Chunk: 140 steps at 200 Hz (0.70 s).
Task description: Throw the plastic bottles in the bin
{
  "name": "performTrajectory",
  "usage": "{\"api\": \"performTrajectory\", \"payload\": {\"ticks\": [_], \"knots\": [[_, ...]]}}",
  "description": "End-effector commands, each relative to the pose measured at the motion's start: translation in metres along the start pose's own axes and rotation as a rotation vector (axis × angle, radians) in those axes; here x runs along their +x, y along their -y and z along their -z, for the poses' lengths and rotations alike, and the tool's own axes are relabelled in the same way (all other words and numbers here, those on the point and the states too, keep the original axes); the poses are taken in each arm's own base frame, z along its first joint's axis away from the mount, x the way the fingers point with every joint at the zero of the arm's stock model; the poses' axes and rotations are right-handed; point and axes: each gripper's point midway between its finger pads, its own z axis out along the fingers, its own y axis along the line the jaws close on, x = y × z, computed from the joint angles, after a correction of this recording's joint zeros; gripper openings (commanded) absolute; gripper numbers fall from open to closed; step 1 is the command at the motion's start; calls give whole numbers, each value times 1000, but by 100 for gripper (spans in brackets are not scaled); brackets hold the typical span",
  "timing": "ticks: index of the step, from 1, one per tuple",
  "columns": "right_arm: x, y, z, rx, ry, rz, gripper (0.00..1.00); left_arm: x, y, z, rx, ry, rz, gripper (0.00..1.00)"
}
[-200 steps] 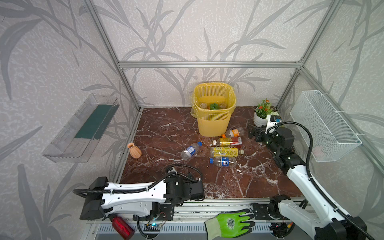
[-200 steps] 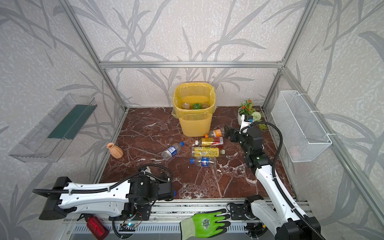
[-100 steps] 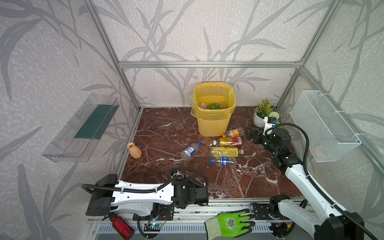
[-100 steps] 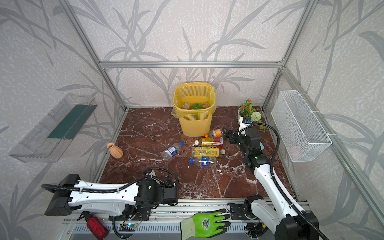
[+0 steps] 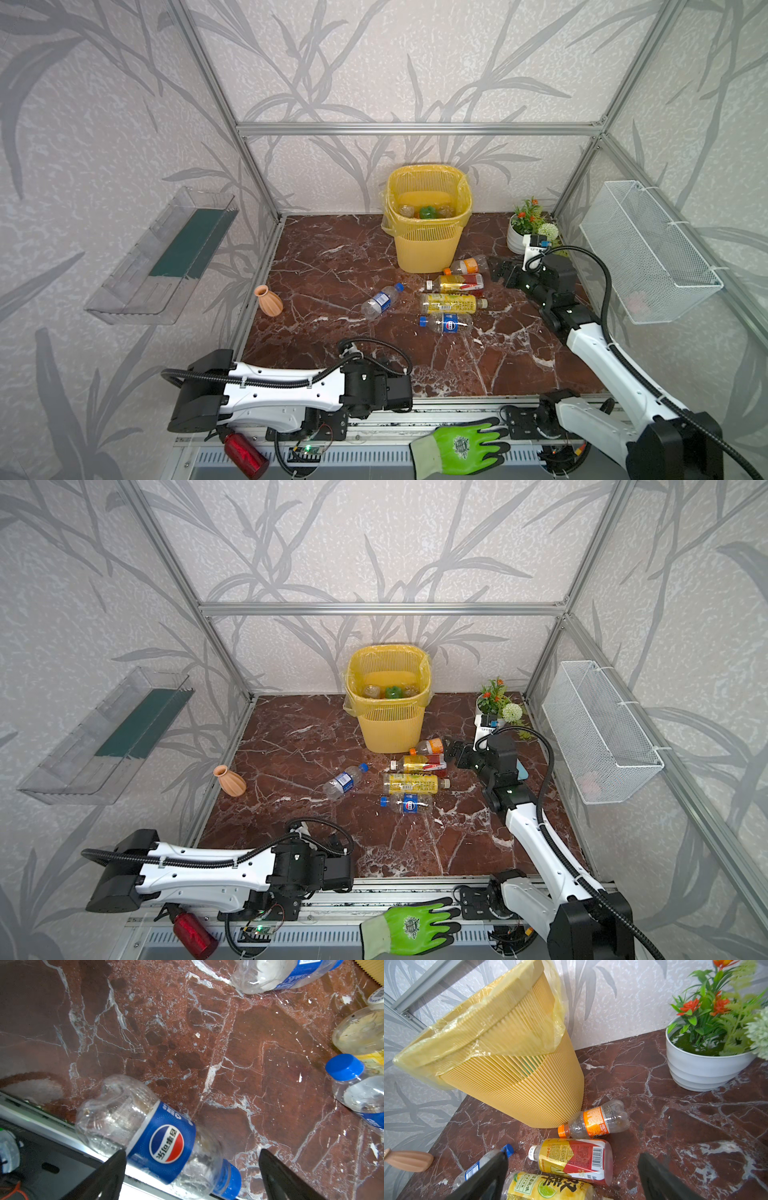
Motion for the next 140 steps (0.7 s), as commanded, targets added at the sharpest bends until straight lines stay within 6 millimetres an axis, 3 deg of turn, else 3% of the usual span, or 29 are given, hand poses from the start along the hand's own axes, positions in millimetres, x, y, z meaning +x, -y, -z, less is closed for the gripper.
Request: {"api": "performTrajectory", "payload": {"ticks": [1,47,86,140], "knots": [[-5,-14,0,-76,-2,34,95,-19,1,5,60,65,654,98],[5,-54,-1,-260,-60,113,94,-64,9,37,138,193,506,98],[30,-92,4,-331,-154,180,93,-87,17,39,163,235,432,99],[118,-168,37,-465,-424,223,92,-166,-18,72,197,430,374,99]]}}
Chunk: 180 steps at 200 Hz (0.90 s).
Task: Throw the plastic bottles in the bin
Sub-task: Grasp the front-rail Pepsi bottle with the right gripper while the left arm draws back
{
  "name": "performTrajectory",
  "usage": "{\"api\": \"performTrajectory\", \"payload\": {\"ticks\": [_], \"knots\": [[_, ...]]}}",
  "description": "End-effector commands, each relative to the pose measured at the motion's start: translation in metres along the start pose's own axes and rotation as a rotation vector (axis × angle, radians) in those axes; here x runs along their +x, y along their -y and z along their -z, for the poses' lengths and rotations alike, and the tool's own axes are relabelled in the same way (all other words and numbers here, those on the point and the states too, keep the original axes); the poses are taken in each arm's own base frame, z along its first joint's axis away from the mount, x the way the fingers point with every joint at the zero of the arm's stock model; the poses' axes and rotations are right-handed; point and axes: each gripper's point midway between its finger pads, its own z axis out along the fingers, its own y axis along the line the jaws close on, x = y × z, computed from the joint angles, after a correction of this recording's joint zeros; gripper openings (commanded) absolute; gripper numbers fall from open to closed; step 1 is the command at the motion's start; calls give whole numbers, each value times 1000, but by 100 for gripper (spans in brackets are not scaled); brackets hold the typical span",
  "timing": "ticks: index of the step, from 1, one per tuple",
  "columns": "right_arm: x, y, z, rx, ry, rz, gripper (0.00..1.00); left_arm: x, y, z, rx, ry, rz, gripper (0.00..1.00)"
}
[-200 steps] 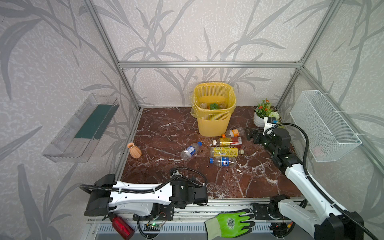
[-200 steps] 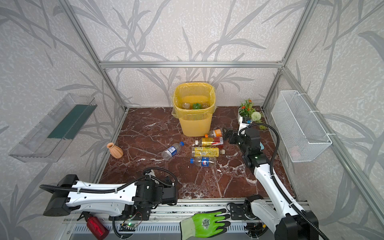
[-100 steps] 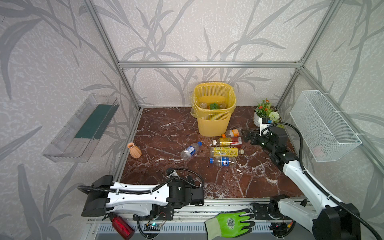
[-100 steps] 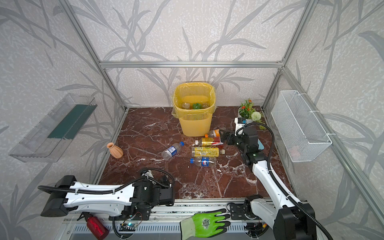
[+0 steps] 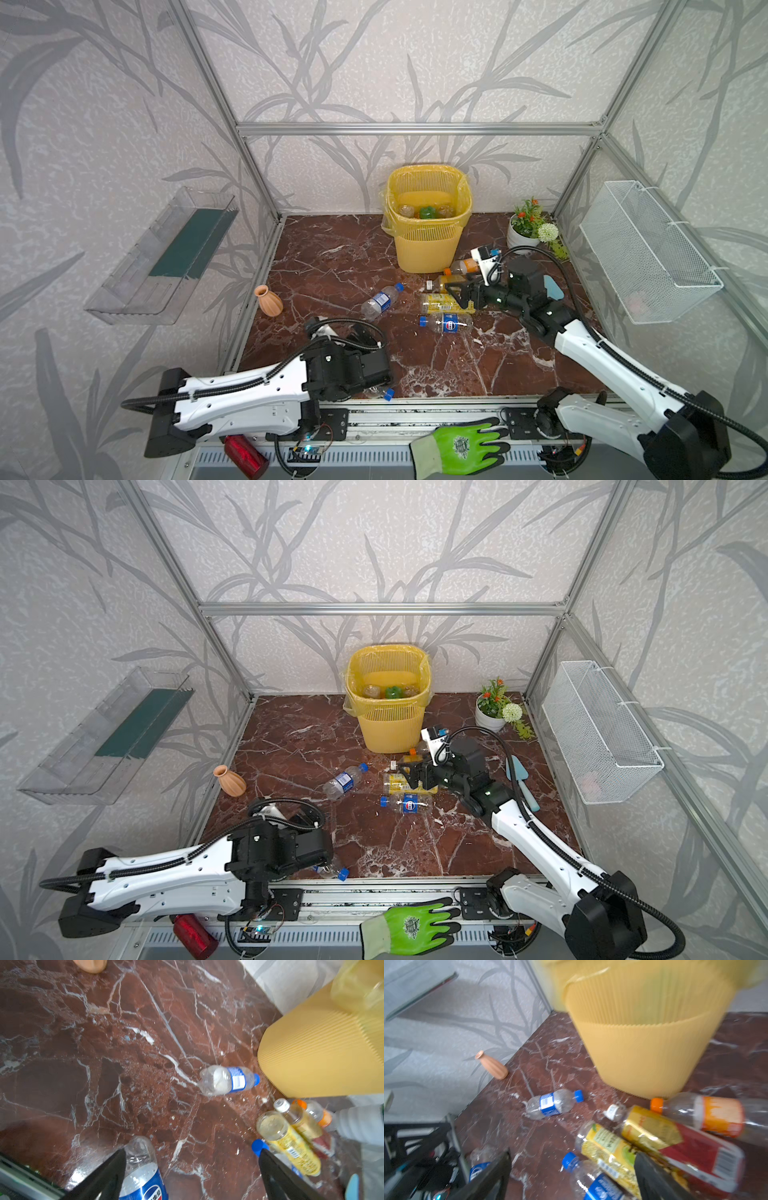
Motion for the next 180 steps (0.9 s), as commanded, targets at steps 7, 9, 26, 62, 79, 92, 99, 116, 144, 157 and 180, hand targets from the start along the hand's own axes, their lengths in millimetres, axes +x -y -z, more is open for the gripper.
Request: {"api": "performTrajectory", "payload": {"ticks": [7,9,26,62,79,92,99,116,144,157,180], "knots": [[40,-48,-11,-58,-151,6,92,-63,-7,8,57,149,74,99],[43,-53,-12,-64,-159,11,92,-66,-8,8,62,152,73,99],[68,-81,-25,-86,-240,56,92,-83,-15,9,74,183,55,99],[116,-138,-54,-147,-380,140,90,-108,-20,13,53,252,-38,99],[136,-159,-69,-156,-439,187,90,-114,-19,11,21,260,-94,99],[151,-175,-79,-160,-481,228,90,-117,-15,7,6,246,-138,99],[160,-181,-86,-158,-508,251,90,-118,-14,5,-4,236,-157,99],[178,-191,-100,-144,-562,306,90,-125,-14,-2,-34,224,-193,99],[204,-196,-121,-97,-672,387,91,-128,-9,-25,-21,127,-199,99],[212,-196,-130,-73,-700,422,91,-129,-11,-39,-23,73,-176,99],[223,-194,-144,-44,-747,455,92,-138,-12,-52,-16,37,-134,99]]}}
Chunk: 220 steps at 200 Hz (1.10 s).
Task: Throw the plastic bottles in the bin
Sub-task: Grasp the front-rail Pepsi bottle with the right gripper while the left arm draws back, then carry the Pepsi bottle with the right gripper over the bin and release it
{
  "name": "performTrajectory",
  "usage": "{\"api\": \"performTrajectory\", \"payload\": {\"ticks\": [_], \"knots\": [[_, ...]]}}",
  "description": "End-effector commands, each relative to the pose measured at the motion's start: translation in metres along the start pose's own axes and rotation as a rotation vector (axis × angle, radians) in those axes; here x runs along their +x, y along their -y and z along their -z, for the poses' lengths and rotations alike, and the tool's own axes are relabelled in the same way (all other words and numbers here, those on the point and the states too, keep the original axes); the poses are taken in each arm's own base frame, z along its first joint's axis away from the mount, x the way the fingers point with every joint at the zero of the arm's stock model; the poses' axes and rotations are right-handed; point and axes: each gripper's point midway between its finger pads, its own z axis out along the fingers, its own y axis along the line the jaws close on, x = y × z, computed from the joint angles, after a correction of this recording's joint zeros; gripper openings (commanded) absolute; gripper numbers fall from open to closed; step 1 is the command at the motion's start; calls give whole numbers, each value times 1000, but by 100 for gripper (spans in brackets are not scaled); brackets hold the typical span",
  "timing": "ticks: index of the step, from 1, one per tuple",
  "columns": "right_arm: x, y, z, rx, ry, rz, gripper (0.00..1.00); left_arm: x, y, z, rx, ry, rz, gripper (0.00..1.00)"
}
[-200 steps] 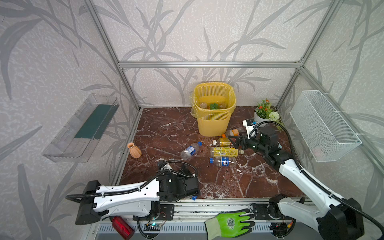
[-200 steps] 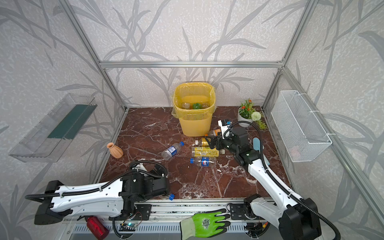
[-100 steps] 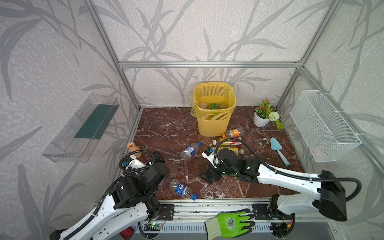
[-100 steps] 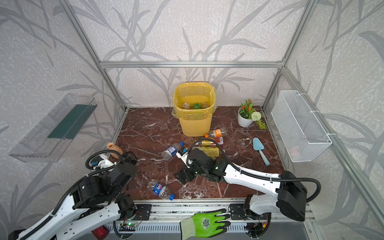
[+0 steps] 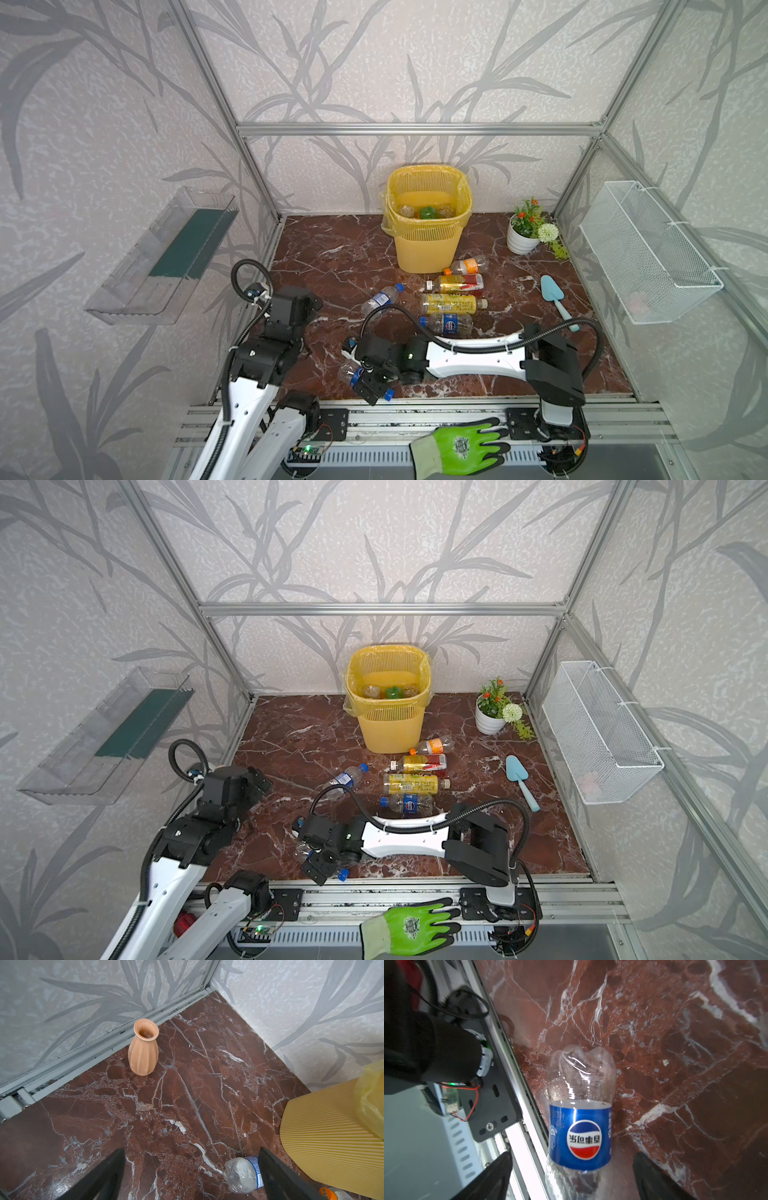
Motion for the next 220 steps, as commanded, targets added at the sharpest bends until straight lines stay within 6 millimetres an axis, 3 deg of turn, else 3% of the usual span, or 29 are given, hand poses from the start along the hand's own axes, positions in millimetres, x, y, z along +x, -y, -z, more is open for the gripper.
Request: {"api": "performTrajectory", "payload": {"ticks": [1,40,62,83,100,128,146,167,203,220], "knots": [[10,9,-10,71,-91,43,92,3,23,-10,126,-87,-62,99],[12,16,-32,125,-161,63,83,-13,21,-9,119,-62,-120,99],[8,21,-35,160,-187,83,67,-20,25,-7,134,-49,-148,99],[-1,23,-29,181,-179,78,55,-28,29,-1,143,-19,-168,99],[-21,27,-7,188,-97,82,52,-36,32,6,156,8,-181,99],[-67,48,62,218,123,65,51,-41,43,12,207,20,-197,99],[-93,72,122,281,299,74,51,-41,52,15,261,23,-192,99],[-118,104,211,407,610,117,55,-40,65,17,344,42,-195,97],[-122,156,351,608,1020,86,57,-27,82,17,410,36,-277,96],[-119,159,405,715,1178,142,57,-16,91,16,408,36,-347,97]]}}
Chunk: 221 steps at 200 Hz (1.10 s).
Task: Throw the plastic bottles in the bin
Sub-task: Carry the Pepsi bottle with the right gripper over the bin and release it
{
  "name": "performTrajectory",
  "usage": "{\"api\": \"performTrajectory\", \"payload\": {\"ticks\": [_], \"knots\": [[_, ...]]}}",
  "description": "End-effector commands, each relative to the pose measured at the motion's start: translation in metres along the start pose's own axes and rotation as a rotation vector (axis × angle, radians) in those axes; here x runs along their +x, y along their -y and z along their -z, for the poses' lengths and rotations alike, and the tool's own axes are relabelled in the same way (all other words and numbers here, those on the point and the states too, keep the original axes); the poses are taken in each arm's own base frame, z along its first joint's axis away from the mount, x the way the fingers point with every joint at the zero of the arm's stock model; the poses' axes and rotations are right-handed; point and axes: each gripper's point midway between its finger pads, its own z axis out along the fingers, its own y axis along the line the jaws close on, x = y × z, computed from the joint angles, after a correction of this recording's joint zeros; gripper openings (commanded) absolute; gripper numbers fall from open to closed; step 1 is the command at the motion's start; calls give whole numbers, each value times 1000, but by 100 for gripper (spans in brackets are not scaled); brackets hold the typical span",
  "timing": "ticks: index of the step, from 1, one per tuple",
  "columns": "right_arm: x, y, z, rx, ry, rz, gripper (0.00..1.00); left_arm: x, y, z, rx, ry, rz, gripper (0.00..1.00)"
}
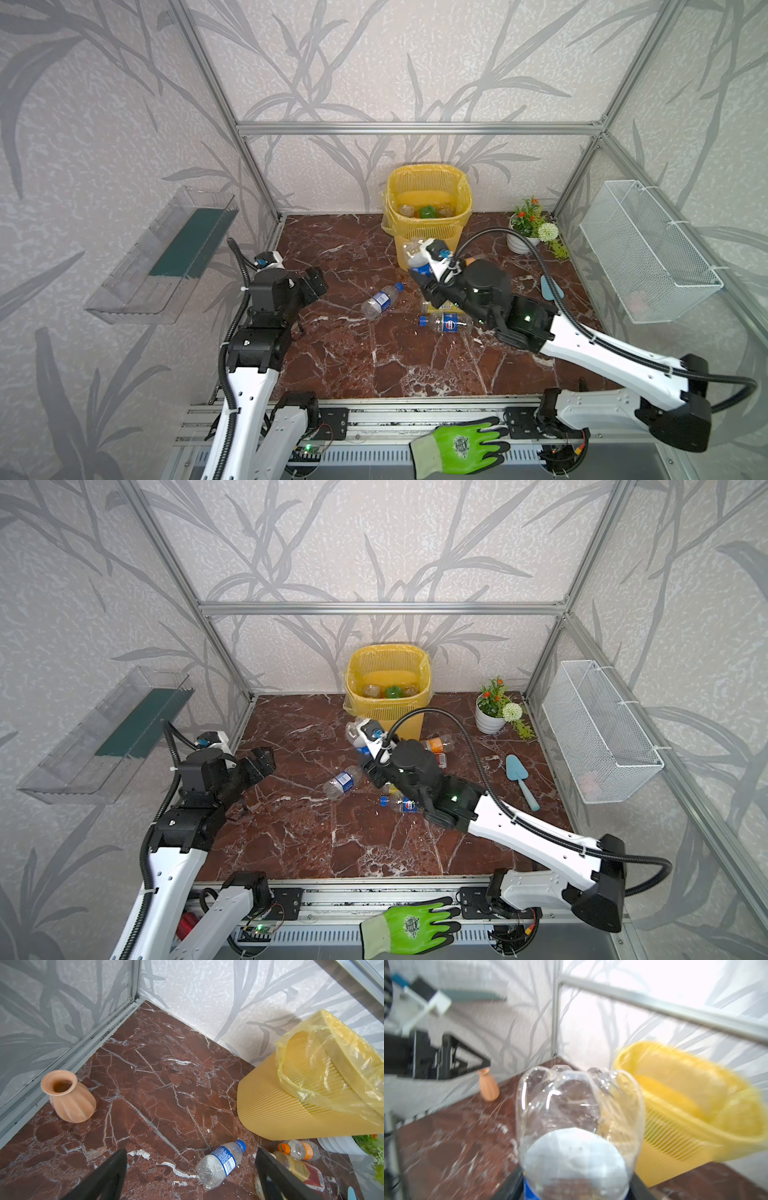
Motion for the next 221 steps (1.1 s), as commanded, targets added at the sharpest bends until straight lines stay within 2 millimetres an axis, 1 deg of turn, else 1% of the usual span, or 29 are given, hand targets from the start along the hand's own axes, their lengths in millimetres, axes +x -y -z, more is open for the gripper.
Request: {"api": "performTrajectory", "payload": {"ticks": [1,17,32,52,66,78,80,90,98,102,105,107,112,114,118,124,132,140,151,163,171,173,180,183,184,188,198,212,221], "knots": [[-59,41,26,149,277,93,57,4,17,-5,33,11,-112,97],[-88,65,42,201,378,116,57,12,30,-10,39,4,-179,99],[-105,86,47,210,426,114,57,17,44,-16,56,-2,-223,99],[-122,106,37,207,461,110,57,23,60,-23,70,-15,-268,99],[-132,116,22,212,485,115,58,26,69,-26,76,-25,-288,99],[-137,125,2,195,495,78,58,30,75,-30,87,-33,-300,99],[-133,127,-6,190,483,68,58,32,76,-31,89,-36,-302,99],[-128,140,-35,174,440,-4,58,35,79,-34,93,-44,-307,99],[-110,149,-72,141,351,-61,58,37,81,-36,92,-54,-309,99],[-104,153,-85,131,313,-85,58,38,82,-37,95,-58,-311,99],[-90,156,-101,128,261,-101,59,38,83,-38,95,-59,-310,99],[-89,158,-106,127,247,-109,60,39,83,-38,96,-62,-311,99],[-73,162,-126,124,181,-124,64,39,86,-38,101,-64,-310,99],[-72,164,-129,126,166,-125,66,39,86,-38,103,-65,-311,99],[-55,169,-145,134,109,-132,69,40,87,-38,105,-67,-312,99],[-42,174,-159,149,64,-135,76,40,89,-37,109,-69,-316,99],[-39,181,-164,168,38,-123,86,38,90,-35,109,-63,-324,99],[-43,189,-163,194,40,-114,92,37,89,-33,101,-58,-334,99],[-59,197,-154,220,65,-102,100,36,86,-30,87,-53,-345,99],[-79,203,-140,243,98,-82,99,35,84,-27,80,-45,-354,99],[-94,205,-126,263,126,-62,99,34,85,-25,84,-41,-361,99],[-94,205,-125,264,126,-61,99,34,85,-25,86,-40,-362,99],[-104,205,-111,275,151,-52,99,34,86,-23,87,-36,-369,99],[-103,205,-110,277,149,-49,99,34,86,-22,89,-33,-372,99],[-108,205,-104,280,161,-48,99,34,86,-22,89,-31,-374,99],[-114,204,-94,285,180,-45,99,34,87,-21,91,-30,-379,99],[-118,203,-75,298,203,-44,99,34,90,-18,98,-18,-399,99],[-107,200,-56,309,197,-43,99,35,98,-14,114,-3,-434,99],[-95,200,-46,325,172,-49,99,37,102,-12,122,0,-458,99]]}}
